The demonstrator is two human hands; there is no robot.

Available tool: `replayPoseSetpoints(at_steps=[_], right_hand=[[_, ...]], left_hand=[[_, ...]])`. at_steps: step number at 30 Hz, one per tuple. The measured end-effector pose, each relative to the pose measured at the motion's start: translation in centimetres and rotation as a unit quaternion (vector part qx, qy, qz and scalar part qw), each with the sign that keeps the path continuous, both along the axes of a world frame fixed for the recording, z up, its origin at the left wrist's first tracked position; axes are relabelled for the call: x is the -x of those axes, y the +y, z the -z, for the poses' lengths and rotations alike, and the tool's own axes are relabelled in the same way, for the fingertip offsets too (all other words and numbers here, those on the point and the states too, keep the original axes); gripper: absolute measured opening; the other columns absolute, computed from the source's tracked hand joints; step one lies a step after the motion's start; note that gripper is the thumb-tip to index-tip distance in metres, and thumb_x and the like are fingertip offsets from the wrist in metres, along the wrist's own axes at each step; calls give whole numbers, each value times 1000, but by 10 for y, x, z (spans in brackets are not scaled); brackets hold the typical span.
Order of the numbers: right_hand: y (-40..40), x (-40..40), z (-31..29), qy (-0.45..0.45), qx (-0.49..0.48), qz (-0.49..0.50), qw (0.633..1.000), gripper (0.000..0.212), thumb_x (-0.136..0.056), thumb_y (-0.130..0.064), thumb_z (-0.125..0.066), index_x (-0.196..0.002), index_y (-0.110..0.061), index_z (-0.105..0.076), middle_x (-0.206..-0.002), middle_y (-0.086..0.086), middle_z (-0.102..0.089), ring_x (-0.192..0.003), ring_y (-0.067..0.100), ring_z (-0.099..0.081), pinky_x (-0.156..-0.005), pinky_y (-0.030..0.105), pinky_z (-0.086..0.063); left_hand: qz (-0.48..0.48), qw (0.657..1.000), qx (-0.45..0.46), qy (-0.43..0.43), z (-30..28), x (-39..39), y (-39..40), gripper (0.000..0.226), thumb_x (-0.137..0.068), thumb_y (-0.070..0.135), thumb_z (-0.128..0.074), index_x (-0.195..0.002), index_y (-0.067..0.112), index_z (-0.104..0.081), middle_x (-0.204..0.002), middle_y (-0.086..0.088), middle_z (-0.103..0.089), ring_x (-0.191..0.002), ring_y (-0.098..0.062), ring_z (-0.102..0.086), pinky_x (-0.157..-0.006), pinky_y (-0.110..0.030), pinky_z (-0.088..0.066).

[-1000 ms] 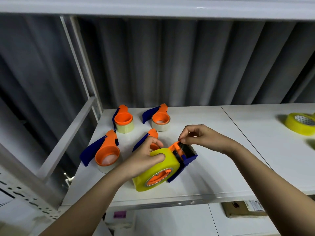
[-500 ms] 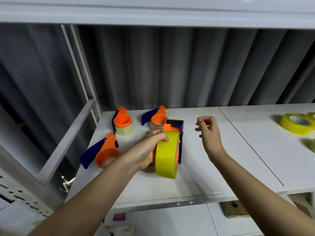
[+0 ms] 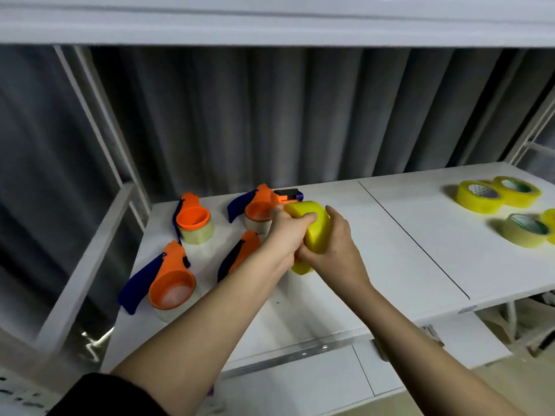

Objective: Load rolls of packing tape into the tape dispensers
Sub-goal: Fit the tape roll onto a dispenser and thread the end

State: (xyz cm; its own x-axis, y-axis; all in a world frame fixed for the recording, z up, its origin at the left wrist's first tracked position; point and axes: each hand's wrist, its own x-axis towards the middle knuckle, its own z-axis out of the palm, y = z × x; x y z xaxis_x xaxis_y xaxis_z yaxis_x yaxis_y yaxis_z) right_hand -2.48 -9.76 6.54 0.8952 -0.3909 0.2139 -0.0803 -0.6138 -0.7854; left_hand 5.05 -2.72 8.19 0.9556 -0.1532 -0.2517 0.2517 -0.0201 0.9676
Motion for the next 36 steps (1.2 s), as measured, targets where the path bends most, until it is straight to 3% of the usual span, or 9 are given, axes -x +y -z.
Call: replayPoseSetpoints(at_steps=[10, 13, 18, 21, 23, 25, 29, 33, 36], right_hand=[[-19, -2, 5, 20, 43, 63, 997, 72, -79, -46, -69, -140, -29, -35, -133, 1, -55, -110, 28, -58, -82, 34, -44], [-28, -4, 7, 25, 14, 48, 998, 69, -78, -45, -71, -136, -27, -39, -129, 2, -57, -110, 27, -58, -83, 35, -44], [-52, -9, 13, 45, -105, 48, 992, 65, -74, -43, -74, -130, -28, -45, -108, -3, -56, -105, 24, -58, -90, 39, -49], [-72, -13, 21, 61, -290, 50, 954, 63, -67, -43, -76, -122, -25, -51, -112, 6, -60, -99, 25, -63, -77, 44, -57], [-83, -14, 27, 69, -391, 43, 917, 49, -80, -27, -74, -122, -16, -52, -109, 10, -62, -87, 21, -65, -59, 34, -57], [-92, -14, 34, 83, -432, 29, 897, 42, -85, -22, -69, -122, -10, -53, -103, 11, -64, -77, 19, -66, -49, 27, -54], [-97, -14, 48, 114, -432, 10, 894, 40, -85, -22, -68, -121, -10, -55, -105, 13, -66, -78, 20, -66, -52, 28, -55], [-101, -15, 55, 195, -372, -40, 906, 49, -83, -37, -66, -123, -10, -53, -113, 13, -65, -92, 24, -66, -71, 34, -55], [-105, -13, 50, 251, -291, -90, 919, 40, -86, -40, -59, -106, -7, -52, -95, 8, -60, -78, 21, -60, -63, 27, -46]], left_hand=[[54, 995, 29, 73, 1, 15, -13, 62, -71, 43, -56, -127, 21, -43, -115, -9, -55, -110, -26, -53, -99, -44, -42], [51, 996, 23, 71, 0, 18, -20, 33, -85, 37, -52, -115, 23, -48, -106, -7, -56, -103, -24, -54, -89, -39, -40], [80, 996, -28, 34, -1, 28, -36, 45, -58, 52, -56, -92, 23, -60, -100, -11, -64, -102, -27, -61, -96, -47, -47], [143, 984, -92, -46, 3, 43, -41, 60, -77, 44, -52, -133, 24, -44, -126, -7, -54, -122, -23, -49, -105, -38, -39], [190, 972, -112, -85, 15, 46, -38, 61, -93, 22, -51, -146, 19, -22, -143, -6, -42, -134, -20, -39, -106, -29, -32], [224, 938, -209, -160, 26, 46, -31, 64, -89, 17, -58, -144, 17, -25, -143, -4, -45, -133, -18, -42, -104, -27, -37], [216, 787, -486, -312, 40, 50, -28, 55, -81, 35, -66, -130, 18, -45, -126, -1, -60, -115, -24, -55, -88, -32, -47], [208, 792, -494, -291, 50, 54, -32, 47, -84, 32, -66, -125, 17, -48, -121, -3, -61, -105, -27, -59, -79, -35, -49], [219, 750, -541, -313, 57, 58, -34, 44, -86, 33, -62, -124, 16, -47, -119, -4, -62, -102, -27, -60, -69, -31, -44]])
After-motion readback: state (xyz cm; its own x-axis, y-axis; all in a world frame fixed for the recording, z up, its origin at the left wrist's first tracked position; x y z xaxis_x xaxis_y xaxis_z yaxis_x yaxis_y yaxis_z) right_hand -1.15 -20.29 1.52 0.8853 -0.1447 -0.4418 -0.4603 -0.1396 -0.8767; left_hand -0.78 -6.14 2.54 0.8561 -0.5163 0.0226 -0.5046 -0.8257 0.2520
